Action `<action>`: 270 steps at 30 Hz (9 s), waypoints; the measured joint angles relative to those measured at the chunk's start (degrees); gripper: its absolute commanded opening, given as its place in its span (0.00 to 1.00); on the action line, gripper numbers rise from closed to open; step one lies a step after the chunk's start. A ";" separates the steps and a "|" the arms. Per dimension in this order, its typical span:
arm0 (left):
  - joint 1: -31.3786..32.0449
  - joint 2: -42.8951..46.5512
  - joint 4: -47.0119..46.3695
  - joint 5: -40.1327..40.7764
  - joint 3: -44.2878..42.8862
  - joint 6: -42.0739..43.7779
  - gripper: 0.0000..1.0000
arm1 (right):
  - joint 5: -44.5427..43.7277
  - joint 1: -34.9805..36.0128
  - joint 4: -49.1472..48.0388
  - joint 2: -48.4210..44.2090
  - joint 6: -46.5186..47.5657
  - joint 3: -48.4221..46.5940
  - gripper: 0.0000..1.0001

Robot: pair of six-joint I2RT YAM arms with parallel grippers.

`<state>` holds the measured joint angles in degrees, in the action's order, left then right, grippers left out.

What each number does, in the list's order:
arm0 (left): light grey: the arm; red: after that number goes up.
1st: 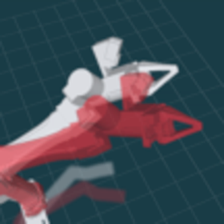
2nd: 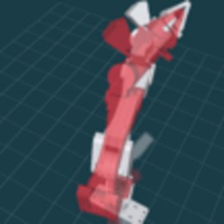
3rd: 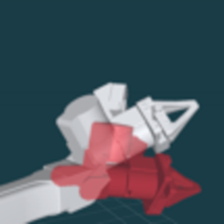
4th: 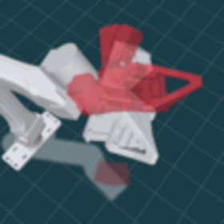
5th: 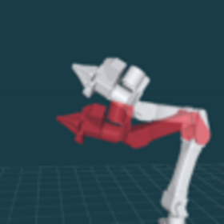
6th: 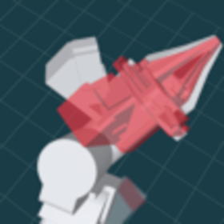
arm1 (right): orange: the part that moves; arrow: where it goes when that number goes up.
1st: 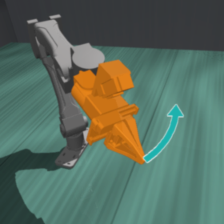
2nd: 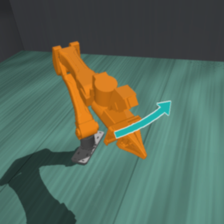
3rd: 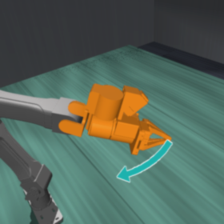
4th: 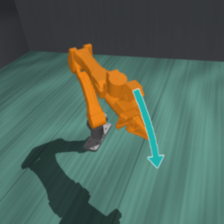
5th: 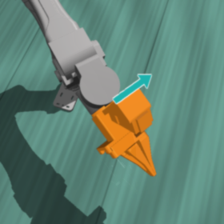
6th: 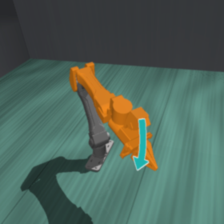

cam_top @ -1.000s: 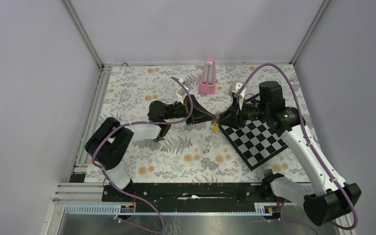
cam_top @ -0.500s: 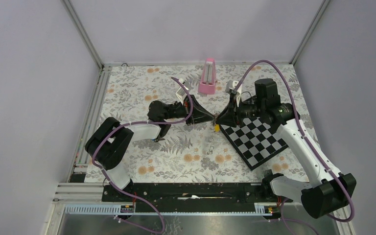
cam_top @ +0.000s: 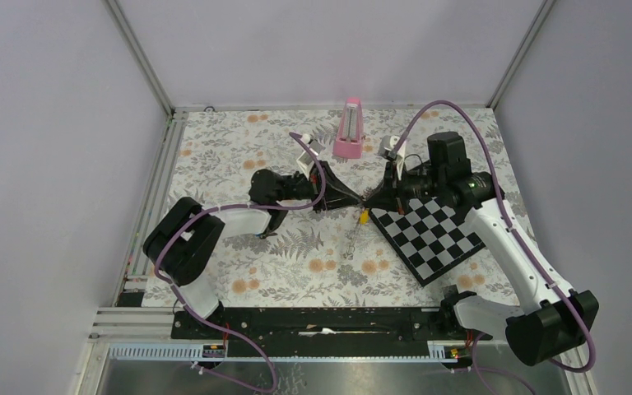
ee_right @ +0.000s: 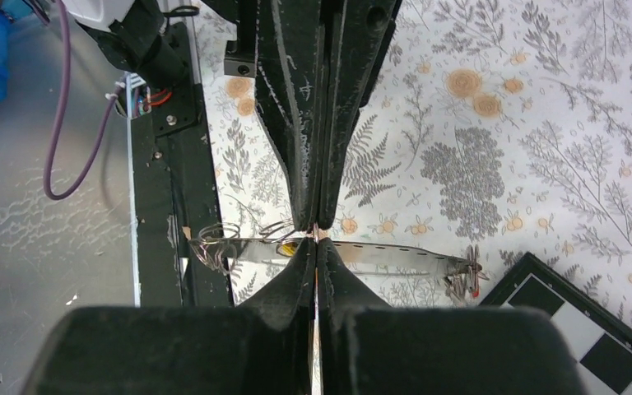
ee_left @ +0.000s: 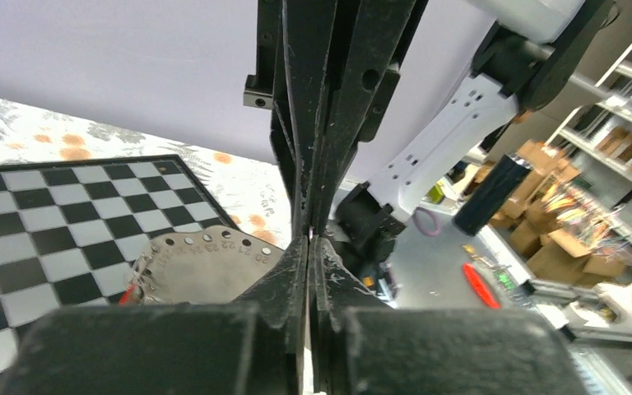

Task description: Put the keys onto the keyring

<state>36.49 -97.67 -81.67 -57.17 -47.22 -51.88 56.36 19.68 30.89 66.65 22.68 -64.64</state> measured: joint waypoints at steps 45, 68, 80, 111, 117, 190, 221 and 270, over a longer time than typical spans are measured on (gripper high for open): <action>0.39 1.57 42.49 -10.08 -14.25 35.52 0.15 | -24.15 8.52 23.69 10.58 10.47 -18.05 0.00; -0.72 1.29 26.40 -9.49 -9.49 20.02 0.00 | -23.65 6.36 16.28 3.13 7.67 -10.84 0.49; -1.01 1.29 14.21 -4.35 -5.16 8.11 0.00 | -14.60 5.33 11.30 -0.04 7.96 -3.63 0.50; 0.26 1.29 3.87 5.81 -0.61 -3.61 0.00 | -8.79 3.41 2.91 -1.60 5.42 2.08 0.22; 0.28 1.27 2.32 5.79 -0.61 -4.59 0.00 | -8.81 0.26 3.04 -6.40 5.31 2.25 0.29; 0.66 0.00 33.03 -8.48 -10.64 28.59 0.21 | -25.00 8.20 20.28 8.11 8.52 -14.80 0.00; 0.57 -4.52 3.21 -6.23 -6.32 1.36 0.00 | -14.21 1.16 5.99 -1.97 -0.09 -4.00 0.40; 1.09 -2.93 28.37 -8.26 -13.44 21.88 0.24 | -13.84 1.60 16.92 4.33 7.37 -9.90 0.00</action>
<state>37.58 -100.60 -53.30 -65.43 -60.66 -30.00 42.52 21.28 47.81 70.98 30.04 -74.54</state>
